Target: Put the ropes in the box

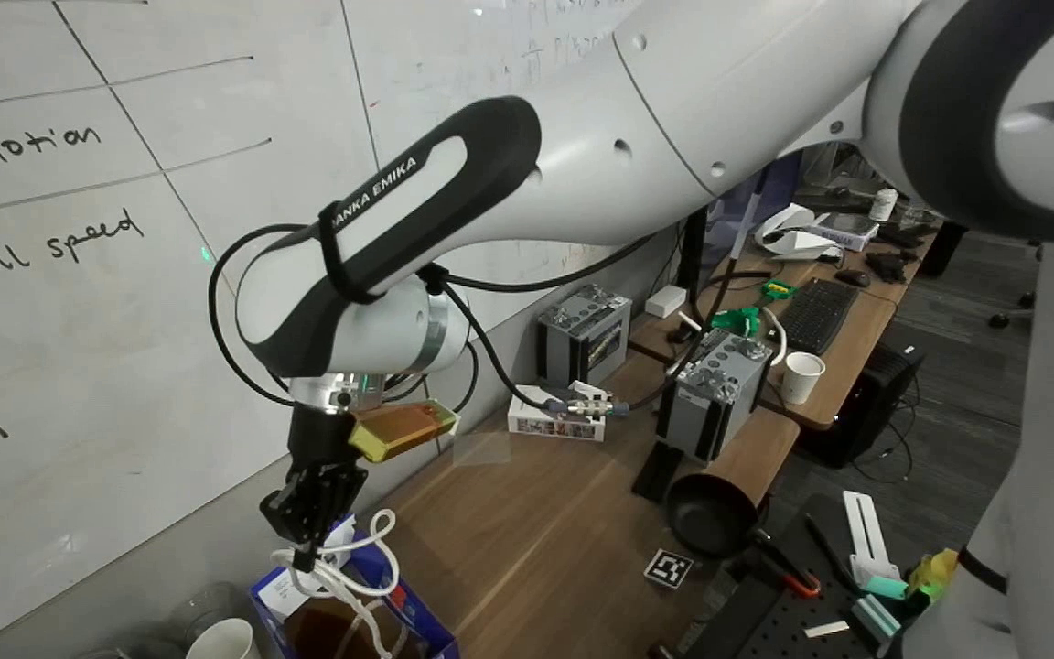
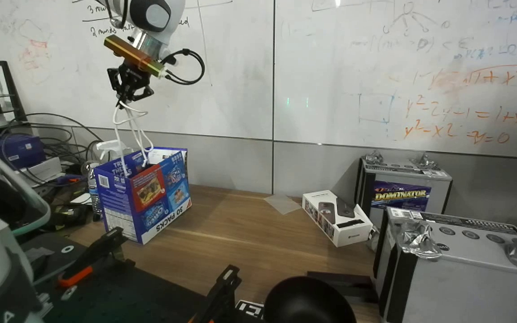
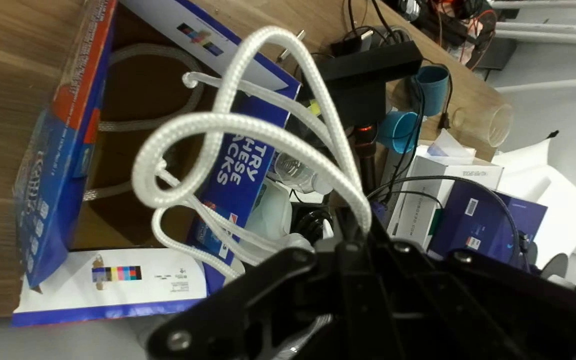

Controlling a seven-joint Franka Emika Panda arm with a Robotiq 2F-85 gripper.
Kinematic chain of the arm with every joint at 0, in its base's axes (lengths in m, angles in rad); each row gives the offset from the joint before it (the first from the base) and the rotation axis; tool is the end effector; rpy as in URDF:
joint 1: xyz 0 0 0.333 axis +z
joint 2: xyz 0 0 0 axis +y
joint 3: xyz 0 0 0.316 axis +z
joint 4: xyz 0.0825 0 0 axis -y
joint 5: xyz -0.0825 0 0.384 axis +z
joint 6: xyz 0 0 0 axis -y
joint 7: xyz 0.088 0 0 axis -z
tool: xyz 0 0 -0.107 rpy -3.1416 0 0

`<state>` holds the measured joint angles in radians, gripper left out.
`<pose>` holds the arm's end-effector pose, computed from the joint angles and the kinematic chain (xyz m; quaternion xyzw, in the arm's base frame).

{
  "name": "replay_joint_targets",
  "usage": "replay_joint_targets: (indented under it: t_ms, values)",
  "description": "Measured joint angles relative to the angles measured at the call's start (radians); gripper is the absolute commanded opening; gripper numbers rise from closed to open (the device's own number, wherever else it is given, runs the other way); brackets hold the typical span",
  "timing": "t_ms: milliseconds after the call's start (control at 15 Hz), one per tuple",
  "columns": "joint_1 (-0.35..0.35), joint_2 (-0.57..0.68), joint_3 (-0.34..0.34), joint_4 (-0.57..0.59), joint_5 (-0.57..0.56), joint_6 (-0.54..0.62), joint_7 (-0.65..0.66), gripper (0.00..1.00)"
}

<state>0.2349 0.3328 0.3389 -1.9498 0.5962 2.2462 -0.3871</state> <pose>0.5118 0.3386 0.3226 -0.9232 -0.2634 0.0426 0.2765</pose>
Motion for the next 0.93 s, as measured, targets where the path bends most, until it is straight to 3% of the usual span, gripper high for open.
replay_joint_targets:
  t_ms: [667,733,800,933]
  values:
    - [0.018,0.090,0.025,-0.005,0.000,0.136,0.060,0.01]
    - [0.019,0.099,0.028,-0.004,0.000,0.141,0.064,0.30]
    - [0.021,0.105,0.030,-0.003,-0.001,0.144,0.071,0.31]
    - [0.023,0.114,0.031,-0.002,-0.006,0.146,0.085,0.44]
